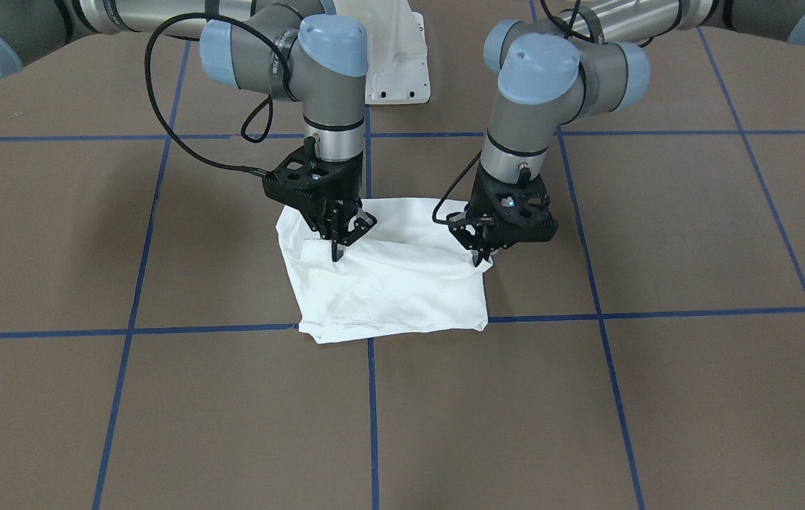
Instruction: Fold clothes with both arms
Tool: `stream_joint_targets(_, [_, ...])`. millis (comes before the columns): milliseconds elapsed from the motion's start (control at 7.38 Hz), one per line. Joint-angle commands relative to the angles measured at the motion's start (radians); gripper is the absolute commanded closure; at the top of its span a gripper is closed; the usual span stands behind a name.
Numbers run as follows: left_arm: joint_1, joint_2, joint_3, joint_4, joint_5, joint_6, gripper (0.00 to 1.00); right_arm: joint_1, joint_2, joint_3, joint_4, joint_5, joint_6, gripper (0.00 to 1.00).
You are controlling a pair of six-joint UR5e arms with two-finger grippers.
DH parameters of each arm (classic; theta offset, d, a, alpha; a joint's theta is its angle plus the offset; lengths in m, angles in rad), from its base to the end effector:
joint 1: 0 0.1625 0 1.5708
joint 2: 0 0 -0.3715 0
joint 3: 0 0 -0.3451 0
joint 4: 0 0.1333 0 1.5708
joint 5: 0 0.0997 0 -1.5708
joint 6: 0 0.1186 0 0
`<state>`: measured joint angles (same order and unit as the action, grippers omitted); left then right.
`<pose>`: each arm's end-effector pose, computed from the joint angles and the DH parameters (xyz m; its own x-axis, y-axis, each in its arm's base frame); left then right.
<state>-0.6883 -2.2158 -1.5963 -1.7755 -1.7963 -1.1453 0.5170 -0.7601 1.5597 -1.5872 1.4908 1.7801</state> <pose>0.4314 -0.4931 0.2425 0.6517 -0.0150 -0.7584 0.2389 0.9530 0.1864 -0.5065 -0.4522 0.1844 0.4900 0.5169 0.7019 -0.6579 0.7476 -0.0912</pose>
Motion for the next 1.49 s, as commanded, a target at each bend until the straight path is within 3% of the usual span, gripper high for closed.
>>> stream_joint_targets(0, [-0.007, -0.024, 0.139, -0.114, 0.0, 0.025, 1.0, 0.026, 0.048, -0.155, 0.096, 0.005, -0.016, 1.0])
stream_joint_targets(136, [-0.02, -0.024, 0.139, -0.127, -0.002, 0.038, 0.23, 0.032, 0.054, -0.191, 0.122, 0.003, -0.021, 0.52])
stream_joint_targets(271, [-0.034, -0.024, 0.131, -0.137, -0.009, 0.041, 0.0, 0.037, 0.074, -0.194, 0.119, 0.014, -0.081, 0.01])
stream_joint_targets(407, [-0.069, -0.019, 0.127, -0.134, -0.068, 0.051, 0.0, 0.055, 0.082, -0.193, 0.113, 0.093, -0.087, 0.0])
stream_joint_targets(542, [-0.109, 0.014, 0.083, -0.128, -0.136, 0.162, 0.0, 0.055, 0.085, -0.184, 0.113, 0.107, -0.09, 0.0])
stream_joint_targets(678, [-0.129, 0.084, 0.023, -0.13, -0.144, 0.226, 0.0, 0.04, 0.093, -0.184, 0.116, 0.109, -0.094, 0.0])
stream_joint_targets(949, [-0.139, 0.104, 0.013, -0.13, -0.146, 0.26, 0.0, -0.02, 0.102, -0.201, 0.116, 0.095, -0.169, 0.0])
stream_joint_targets(1220, [-0.139, 0.117, 0.013, -0.13, -0.146, 0.26, 0.0, -0.035, 0.161, -0.338, 0.118, 0.037, -0.261, 0.0])
stream_joint_targets(1356, [-0.139, 0.117, 0.013, -0.13, -0.146, 0.26, 0.0, -0.031, 0.163, -0.358, 0.119, 0.011, -0.315, 0.0])
